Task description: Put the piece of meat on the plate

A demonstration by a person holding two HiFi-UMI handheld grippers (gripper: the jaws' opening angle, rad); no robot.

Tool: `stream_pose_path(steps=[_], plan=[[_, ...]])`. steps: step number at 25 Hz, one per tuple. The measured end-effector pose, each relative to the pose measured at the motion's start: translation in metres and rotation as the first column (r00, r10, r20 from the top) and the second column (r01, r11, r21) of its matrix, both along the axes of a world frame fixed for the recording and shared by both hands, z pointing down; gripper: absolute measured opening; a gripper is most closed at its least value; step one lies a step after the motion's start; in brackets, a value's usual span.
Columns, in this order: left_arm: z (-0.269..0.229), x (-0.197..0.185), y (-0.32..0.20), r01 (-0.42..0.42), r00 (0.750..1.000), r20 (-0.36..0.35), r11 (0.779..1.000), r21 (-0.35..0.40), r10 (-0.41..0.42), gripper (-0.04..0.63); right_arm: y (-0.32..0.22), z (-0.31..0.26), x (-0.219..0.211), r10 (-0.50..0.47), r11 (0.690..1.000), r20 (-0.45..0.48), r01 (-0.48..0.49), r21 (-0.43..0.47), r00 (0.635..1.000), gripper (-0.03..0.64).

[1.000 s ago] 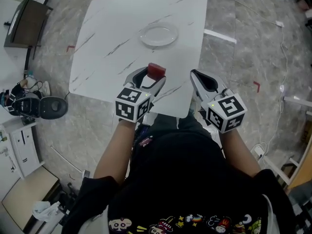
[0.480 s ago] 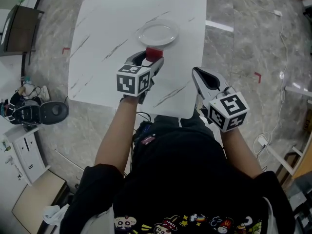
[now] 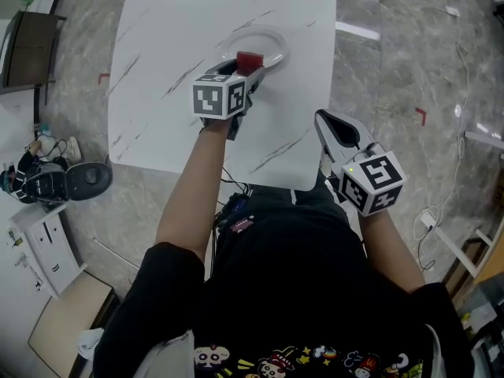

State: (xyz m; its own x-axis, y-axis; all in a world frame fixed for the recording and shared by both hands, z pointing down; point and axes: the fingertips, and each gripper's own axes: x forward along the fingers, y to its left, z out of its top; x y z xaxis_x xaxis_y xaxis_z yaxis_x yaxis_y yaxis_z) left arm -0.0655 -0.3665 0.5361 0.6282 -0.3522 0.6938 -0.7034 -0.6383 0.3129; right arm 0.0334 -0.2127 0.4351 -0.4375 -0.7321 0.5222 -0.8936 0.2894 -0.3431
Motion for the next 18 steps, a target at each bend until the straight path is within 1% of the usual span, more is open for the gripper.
stream_pose_path(steps=[3,6,13,18], plan=[[0.010,0.004,-0.018,0.003,1.000,0.019,1.000,0.000,-0.003,0.387,-0.001,0.006,0.006,0.009,1.000,0.004,-0.009,-0.018,1.000,0.025],[0.023,0.010,-0.030,-0.003,1.000,0.025,1.000,-0.026,0.004,0.387,0.000,0.013,0.010,0.018,0.999,0.010,-0.017,-0.033,1.000,0.024],[0.041,0.019,-0.044,-0.016,0.997,0.077,0.997,-0.070,0.022,0.387,0.002,0.025,0.014,0.027,0.998,0.027,-0.026,-0.060,0.999,0.025],[0.043,0.022,-0.048,-0.028,0.994,0.105,0.998,-0.061,0.035,0.387,0.004,0.027,0.014,0.031,0.998,0.034,-0.029,-0.064,0.999,0.025]])
